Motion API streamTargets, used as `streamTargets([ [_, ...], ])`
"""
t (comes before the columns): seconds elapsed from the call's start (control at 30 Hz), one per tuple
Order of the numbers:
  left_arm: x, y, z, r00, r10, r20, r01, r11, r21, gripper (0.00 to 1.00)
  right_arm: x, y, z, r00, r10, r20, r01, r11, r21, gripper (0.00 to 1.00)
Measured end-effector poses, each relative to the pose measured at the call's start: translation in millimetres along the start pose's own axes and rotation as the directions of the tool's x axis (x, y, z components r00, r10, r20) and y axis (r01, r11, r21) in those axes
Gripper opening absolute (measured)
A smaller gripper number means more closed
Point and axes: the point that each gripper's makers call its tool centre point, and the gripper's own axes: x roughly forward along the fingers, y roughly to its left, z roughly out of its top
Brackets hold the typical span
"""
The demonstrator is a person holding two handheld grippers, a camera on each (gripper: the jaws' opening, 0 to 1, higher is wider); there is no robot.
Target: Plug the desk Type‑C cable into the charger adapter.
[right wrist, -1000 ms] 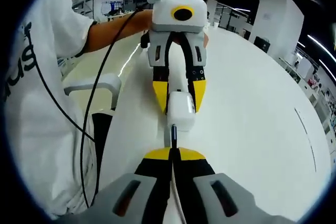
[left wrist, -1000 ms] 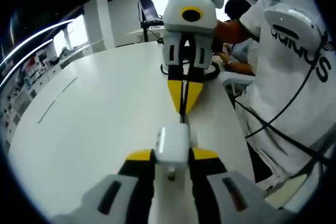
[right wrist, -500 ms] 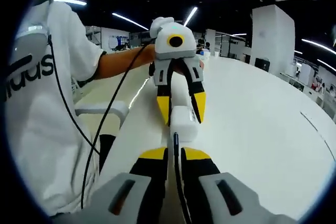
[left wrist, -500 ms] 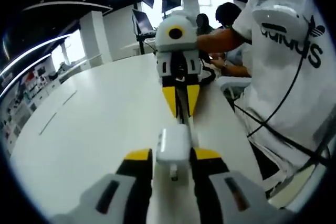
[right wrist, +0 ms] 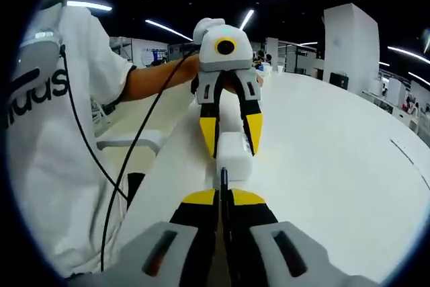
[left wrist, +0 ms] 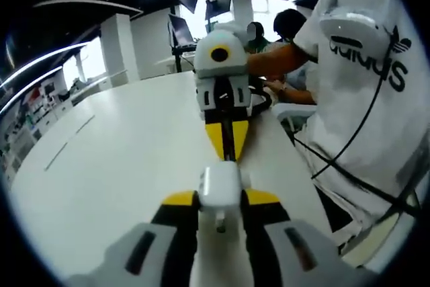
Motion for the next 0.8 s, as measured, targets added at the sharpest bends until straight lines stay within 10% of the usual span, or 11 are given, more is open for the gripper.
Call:
streamTargets([
  [0.8,1.8,2.1,1.6,0.998,0.017,0.054,-0.010,0.990,-0.138,0.23,2.5,1.4,0.9,0.997,-0.013,-0.079,0.017,0.999,0.049,0.00],
])
